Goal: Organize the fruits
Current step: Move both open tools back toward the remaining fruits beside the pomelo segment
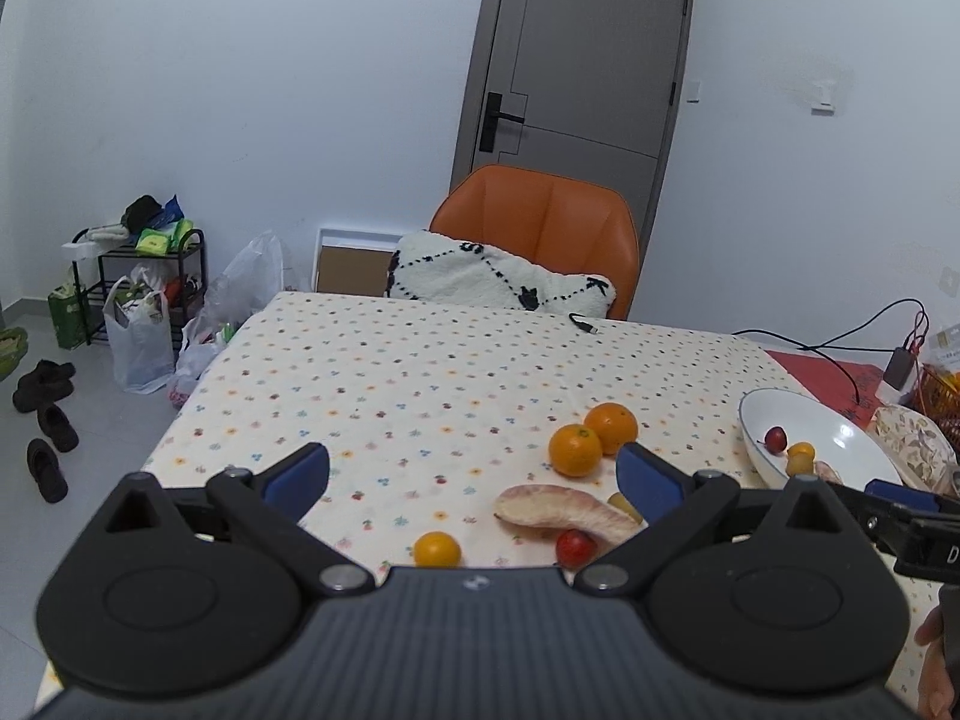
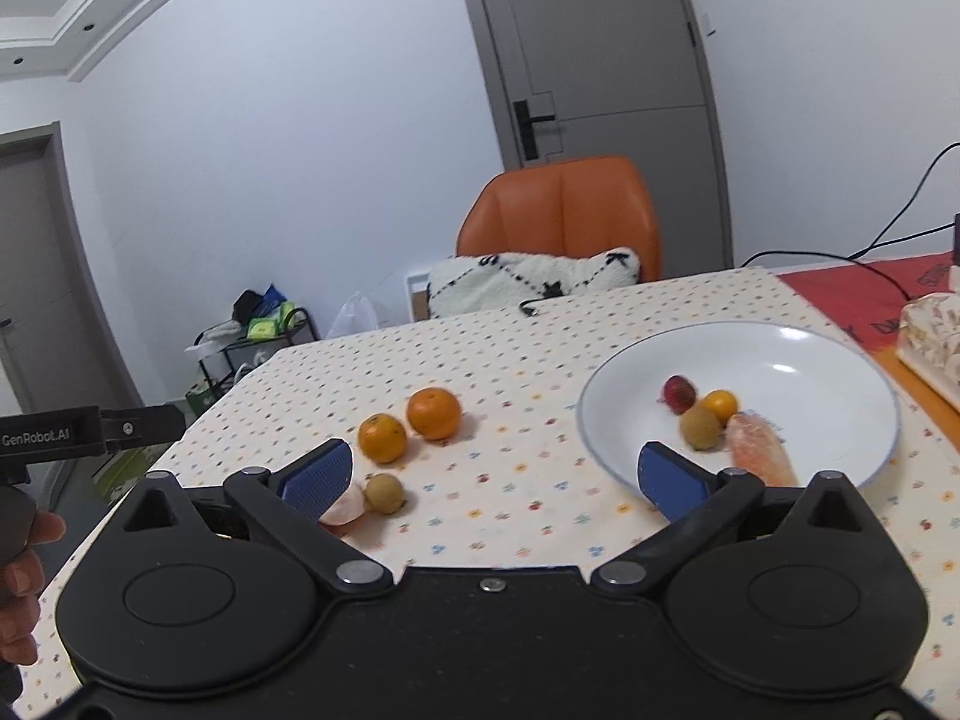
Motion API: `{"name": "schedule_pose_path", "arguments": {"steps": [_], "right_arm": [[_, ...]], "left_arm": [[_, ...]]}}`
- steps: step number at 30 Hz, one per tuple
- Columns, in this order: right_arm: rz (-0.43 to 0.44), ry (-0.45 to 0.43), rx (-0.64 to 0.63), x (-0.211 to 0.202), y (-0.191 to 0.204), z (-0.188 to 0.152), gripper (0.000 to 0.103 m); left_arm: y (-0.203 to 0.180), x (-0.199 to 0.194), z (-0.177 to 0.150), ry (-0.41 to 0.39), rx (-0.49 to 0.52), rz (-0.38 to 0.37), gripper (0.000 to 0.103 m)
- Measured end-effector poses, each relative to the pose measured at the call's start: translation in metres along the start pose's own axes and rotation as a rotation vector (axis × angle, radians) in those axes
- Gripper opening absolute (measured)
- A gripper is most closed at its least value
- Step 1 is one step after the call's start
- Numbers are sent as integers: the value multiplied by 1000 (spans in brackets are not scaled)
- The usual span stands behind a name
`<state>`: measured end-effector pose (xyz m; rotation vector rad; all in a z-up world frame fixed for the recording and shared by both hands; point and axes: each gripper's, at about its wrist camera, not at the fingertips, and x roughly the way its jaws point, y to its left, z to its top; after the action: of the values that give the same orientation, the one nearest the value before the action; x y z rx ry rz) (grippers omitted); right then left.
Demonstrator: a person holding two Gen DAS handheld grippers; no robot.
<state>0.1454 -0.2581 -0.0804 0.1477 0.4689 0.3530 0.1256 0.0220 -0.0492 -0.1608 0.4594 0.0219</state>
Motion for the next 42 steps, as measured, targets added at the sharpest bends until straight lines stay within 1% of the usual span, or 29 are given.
{"name": "schedule_pose_path", "arguments": {"steps": [6,9,13,15,22,31,33,36,39,41,42], "right_arm": [[79,15,-21,7,18,-2,103],[96,29,-31,14,25,-3,97],[120,68,-17,26,29,-5,82],[129,83,-16,31,31,-7,79],[176,129,-4,49,37,-10,68],[210,180,24,72,41,-11,59],[212,192,28,78,41,-12,58],[218,214,41,86,42,-14,53],[224,230,55,93,44,-15,52],[230,237,60,97,45,-15,52],[234,241,63,99,46,-15,52]], "left_arm": [[11,6,-8,25,-25,-13,101],[15,12,-12,38,-31,-18,101],[19,19,-19,55,-37,-35,100],[20,24,-22,67,-37,-43,99],[22,38,-29,88,-32,-50,97],[28,51,-30,107,-43,-60,94],[29,53,-30,110,-42,-65,92],[30,57,-32,121,-45,-75,88],[32,61,-33,133,-47,-85,80],[33,65,-35,148,-54,-89,70],[34,67,-35,155,-59,-93,68]]}}
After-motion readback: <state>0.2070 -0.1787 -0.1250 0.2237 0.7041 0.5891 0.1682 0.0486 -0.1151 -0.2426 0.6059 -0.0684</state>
